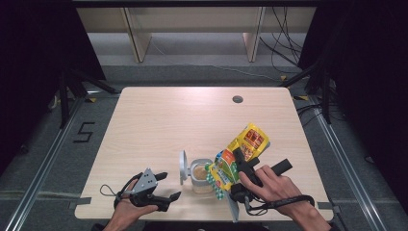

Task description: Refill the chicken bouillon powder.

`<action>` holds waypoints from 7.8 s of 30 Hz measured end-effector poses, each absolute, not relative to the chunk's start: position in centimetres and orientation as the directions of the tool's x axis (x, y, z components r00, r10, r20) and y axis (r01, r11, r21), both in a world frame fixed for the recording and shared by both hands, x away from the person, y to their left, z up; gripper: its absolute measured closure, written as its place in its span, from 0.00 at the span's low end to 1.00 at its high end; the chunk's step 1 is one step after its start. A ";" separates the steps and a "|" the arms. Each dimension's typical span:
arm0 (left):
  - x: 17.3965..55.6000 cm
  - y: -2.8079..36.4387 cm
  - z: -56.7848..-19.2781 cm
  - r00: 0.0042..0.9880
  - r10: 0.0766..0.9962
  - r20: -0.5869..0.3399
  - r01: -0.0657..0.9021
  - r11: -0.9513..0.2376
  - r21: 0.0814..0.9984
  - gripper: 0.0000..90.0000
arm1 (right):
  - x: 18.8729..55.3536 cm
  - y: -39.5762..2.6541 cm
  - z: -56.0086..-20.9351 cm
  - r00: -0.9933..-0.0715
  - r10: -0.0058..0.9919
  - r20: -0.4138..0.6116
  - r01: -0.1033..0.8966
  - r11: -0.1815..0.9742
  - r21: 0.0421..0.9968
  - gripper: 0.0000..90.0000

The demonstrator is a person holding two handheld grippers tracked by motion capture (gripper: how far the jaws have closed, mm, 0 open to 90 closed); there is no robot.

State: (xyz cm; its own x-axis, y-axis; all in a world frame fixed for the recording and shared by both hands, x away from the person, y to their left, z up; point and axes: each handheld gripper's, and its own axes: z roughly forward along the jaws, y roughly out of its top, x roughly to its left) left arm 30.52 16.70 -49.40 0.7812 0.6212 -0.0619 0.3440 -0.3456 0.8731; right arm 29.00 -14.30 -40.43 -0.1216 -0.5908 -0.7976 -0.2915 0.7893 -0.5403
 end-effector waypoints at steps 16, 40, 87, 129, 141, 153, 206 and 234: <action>30.5 16.6 -49.4 0.781 0.618 -0.085 0.353 -0.325 0.877 0.19 | 29.0 -14.3 -40.3 -0.135 -0.597 -0.791 -0.291 0.787 -0.544 0.64; 30.4 16.6 -49.4 0.780 0.620 -0.085 0.351 -0.321 0.880 0.19 | 29.0 -14.4 -40.4 -0.118 -0.591 -0.798 -0.288 0.789 -0.542 0.64; 30.5 16.6 -49.4 0.782 0.618 -0.083 0.350 -0.325 0.879 0.19 | 29.0 -14.6 -40.2 -0.118 -0.583 -0.804 -0.295 0.793 -0.532 0.68; 30.4 16.6 -49.4 0.780 0.620 -0.086 0.353 -0.323 0.878 0.19 | 29.2 -14.8 -40.1 -0.140 -0.565 -0.813 -0.297 0.808 -0.509 0.74; 30.4 16.6 -49.4 0.780 0.620 -0.087 0.352 -0.319 0.880 0.19 | 29.3 -14.8 -40.0 -0.153 -0.558 -0.816 -0.300 0.812 -0.500 0.76; 30.4 16.6 -49.4 0.779 0.622 -0.080 0.349 -0.324 0.879 0.19 | 29.4 -15.1 -40.0 -0.165 -0.540 -0.825 -0.295 0.825 -0.482 0.77; 30.5 16.8 -49.3 0.781 0.620 -0.080 0.348 -0.325 0.879 0.19 | 30.4 -19.2 -42.4 -0.496 0.017 -0.868 -0.274 0.946 0.175 0.82; 30.4 16.6 -49.3 0.777 0.622 -0.092 0.354 -0.311 0.882 0.19 | 32.4 -22.6 -44.9 -0.727 0.423 -0.541 -0.149 0.672 0.726 0.89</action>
